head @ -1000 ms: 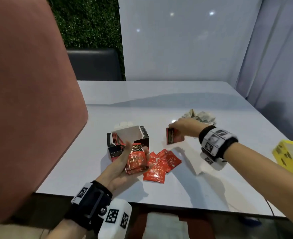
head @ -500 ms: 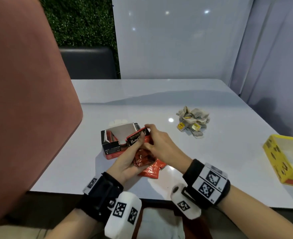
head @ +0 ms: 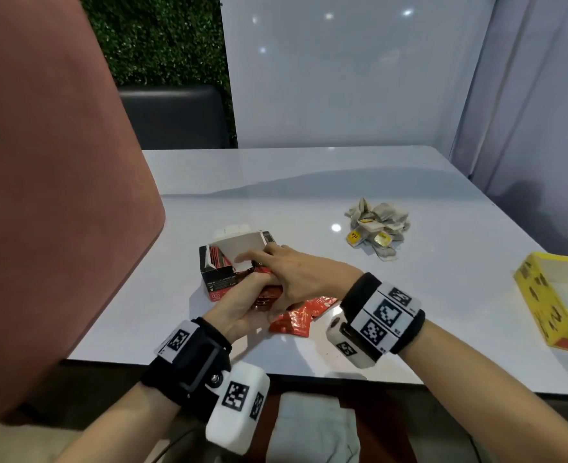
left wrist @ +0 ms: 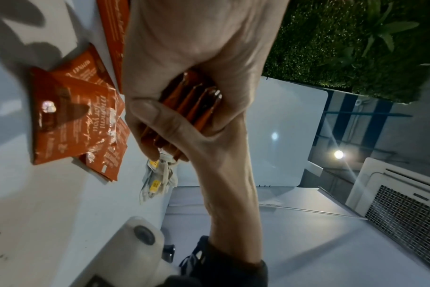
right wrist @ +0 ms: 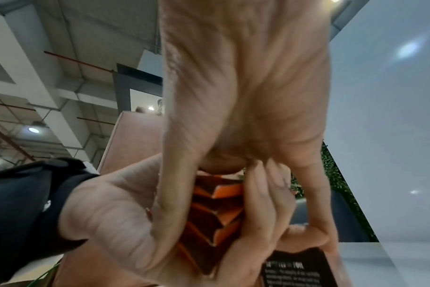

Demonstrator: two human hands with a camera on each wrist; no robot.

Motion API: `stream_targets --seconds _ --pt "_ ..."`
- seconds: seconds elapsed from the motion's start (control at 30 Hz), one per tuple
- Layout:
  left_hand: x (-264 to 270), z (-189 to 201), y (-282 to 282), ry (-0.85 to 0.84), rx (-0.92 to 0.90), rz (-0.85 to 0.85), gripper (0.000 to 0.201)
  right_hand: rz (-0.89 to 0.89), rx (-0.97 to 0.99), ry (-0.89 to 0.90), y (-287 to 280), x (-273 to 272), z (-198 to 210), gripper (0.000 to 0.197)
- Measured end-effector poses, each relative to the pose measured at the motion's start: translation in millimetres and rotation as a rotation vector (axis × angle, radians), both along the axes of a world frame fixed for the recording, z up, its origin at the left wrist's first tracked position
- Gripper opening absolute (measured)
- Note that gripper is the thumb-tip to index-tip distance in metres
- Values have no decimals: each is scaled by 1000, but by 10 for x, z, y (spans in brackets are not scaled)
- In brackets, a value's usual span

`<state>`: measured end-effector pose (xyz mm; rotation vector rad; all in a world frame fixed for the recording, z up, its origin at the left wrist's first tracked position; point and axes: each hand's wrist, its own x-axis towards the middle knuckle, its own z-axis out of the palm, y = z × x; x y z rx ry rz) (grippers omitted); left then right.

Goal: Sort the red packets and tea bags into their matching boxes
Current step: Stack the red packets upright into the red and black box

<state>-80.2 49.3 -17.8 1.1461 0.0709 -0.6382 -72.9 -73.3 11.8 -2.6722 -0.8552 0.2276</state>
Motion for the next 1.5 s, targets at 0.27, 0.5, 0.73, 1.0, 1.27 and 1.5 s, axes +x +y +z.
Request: stream_targets --seconds 0.27,0.5,0.73,1.0,1.27,1.5 --pt "85 44 99 -57 43 12 24 -8 159 -134 22 -61 -87 67" --pt "17 67 190 -277 151 -174 28 25 166 52 -68 -76 81 78" --pt "46 304 378 -647 664 -271 106 -32 237 -138 -112 63 305 30" --pt "499 449 715 -825 845 -90 127 64 201 -436 244 477 481 7" --pt "619 -50 1067 -579 974 -211 148 249 -394 -488 437 842 127 33" --pt "696 -149 1043 -609 1003 -169 125 292 -384 -273 546 870 -14 23"
